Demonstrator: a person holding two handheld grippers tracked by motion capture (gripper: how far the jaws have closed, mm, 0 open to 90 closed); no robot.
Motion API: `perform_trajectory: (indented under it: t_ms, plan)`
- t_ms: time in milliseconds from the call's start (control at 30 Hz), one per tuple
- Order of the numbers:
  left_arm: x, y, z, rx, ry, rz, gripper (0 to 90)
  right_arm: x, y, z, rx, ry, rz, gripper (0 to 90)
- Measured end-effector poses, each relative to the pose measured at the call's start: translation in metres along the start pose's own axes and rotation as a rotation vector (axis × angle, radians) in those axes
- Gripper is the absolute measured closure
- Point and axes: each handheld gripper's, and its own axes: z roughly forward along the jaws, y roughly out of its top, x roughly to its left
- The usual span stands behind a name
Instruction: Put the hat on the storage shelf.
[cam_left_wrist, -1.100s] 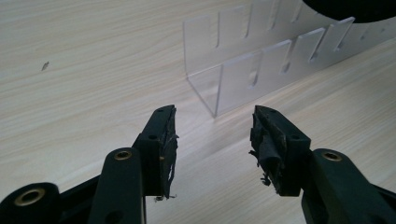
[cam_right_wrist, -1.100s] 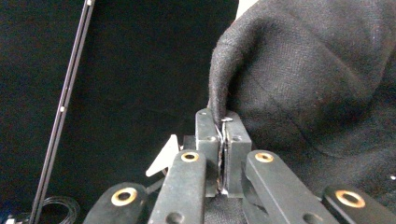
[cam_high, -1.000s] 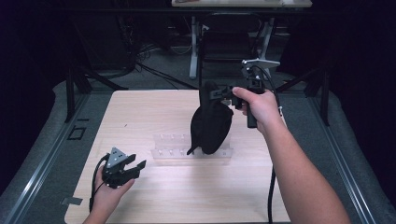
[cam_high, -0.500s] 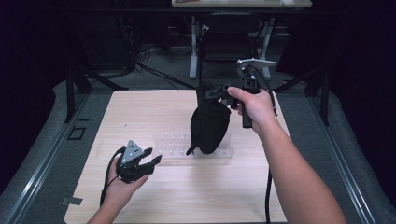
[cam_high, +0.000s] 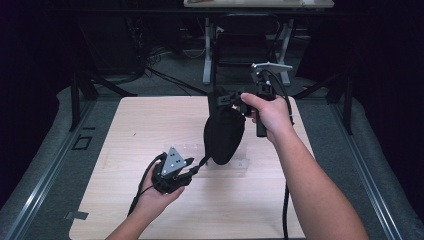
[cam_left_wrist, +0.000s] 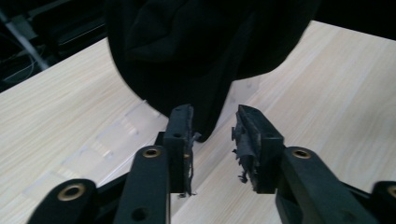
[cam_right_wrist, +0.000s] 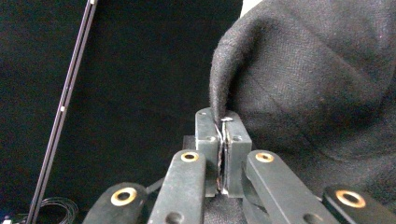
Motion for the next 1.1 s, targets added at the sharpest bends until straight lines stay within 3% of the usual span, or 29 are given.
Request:
perform_trajectory:
  t_ms: [267, 467, 567, 833, 1100]
  plan:
    - [-0.005, 0.007, 0.009, 0.000, -0.001, 0.007, 72.7, 0.000, 0.000, 0.002, -0.007, 0.001, 0.003, 87.9]
    - [-0.005, 0.009, 0.014, 0.001, 0.014, 0.043, 84.1, 0.003, -0.002, 0.005, -0.001, 0.002, -0.004, 87.8]
    - [-0.007, 0.008, 0.013, 0.004, 0.030, 0.076, 85.3, 0.005, -0.002, 0.006, 0.002, -0.005, -0.013, 87.6]
    - [-0.006, 0.007, 0.012, 0.012, 0.041, 0.083, 86.3, 0.007, -0.003, 0.006, 0.010, 0.000, -0.021, 84.4]
    - [-0.007, 0.006, 0.011, 0.019, 0.048, 0.099, 86.5, 0.014, -0.007, -0.004, -0.019, 0.001, -0.050, 83.0]
